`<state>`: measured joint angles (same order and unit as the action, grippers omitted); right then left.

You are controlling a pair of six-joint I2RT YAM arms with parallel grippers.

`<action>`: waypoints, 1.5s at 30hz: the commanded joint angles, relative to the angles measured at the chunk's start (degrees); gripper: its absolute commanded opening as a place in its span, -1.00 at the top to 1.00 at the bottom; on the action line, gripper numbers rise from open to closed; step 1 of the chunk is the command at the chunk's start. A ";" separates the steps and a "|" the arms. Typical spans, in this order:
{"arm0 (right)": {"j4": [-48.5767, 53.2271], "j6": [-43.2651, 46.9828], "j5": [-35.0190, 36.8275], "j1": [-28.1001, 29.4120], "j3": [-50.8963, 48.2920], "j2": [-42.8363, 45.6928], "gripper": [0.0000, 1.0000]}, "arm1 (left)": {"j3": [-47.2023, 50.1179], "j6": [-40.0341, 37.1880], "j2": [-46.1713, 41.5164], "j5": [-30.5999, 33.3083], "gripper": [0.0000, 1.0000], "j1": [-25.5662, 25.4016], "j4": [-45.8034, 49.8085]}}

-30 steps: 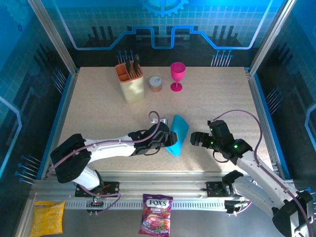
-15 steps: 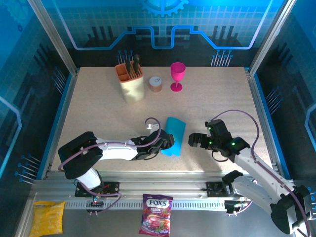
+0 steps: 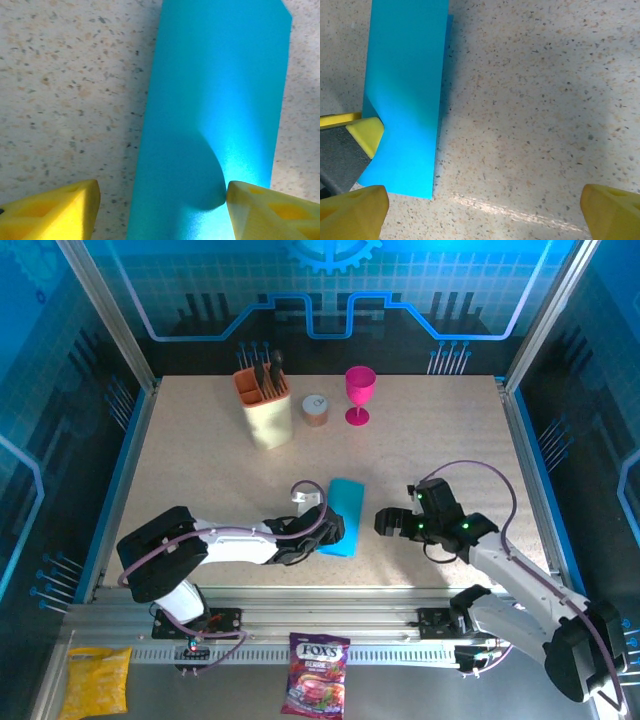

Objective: Fold a paper plane with a square sheet of paper (pick it up from the middle)
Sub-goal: First fold the square sheet of paper in half at the center of the table.

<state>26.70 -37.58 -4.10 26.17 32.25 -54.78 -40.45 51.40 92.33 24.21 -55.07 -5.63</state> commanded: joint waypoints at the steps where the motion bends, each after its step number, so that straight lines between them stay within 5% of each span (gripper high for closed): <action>1: -2.82 -1.09 -3.14 -0.60 0.60 -1.23 -0.97 | -1.21 -4.08 -2.54 1.68 -0.38 0.75 3.98; 25: -20.70 -7.27 -10.83 -0.85 6.35 -23.54 -0.53 | -2.05 -13.72 -2.21 0.49 -0.40 3.42 7.39; 36: -26.92 -10.09 -13.73 -0.95 7.23 -30.30 0.41 | -3.15 -14.42 0.68 -0.56 -0.41 3.56 6.59; 45: -29.99 -10.60 -16.17 -0.87 8.81 -33.75 0.56 | -3.54 -16.97 0.26 -1.80 -0.41 3.73 7.82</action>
<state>-1.23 -47.79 -18.26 25.80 39.59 -87.53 -42.37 36.60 92.33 23.51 -51.90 0.73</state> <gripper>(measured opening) 0.223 0.705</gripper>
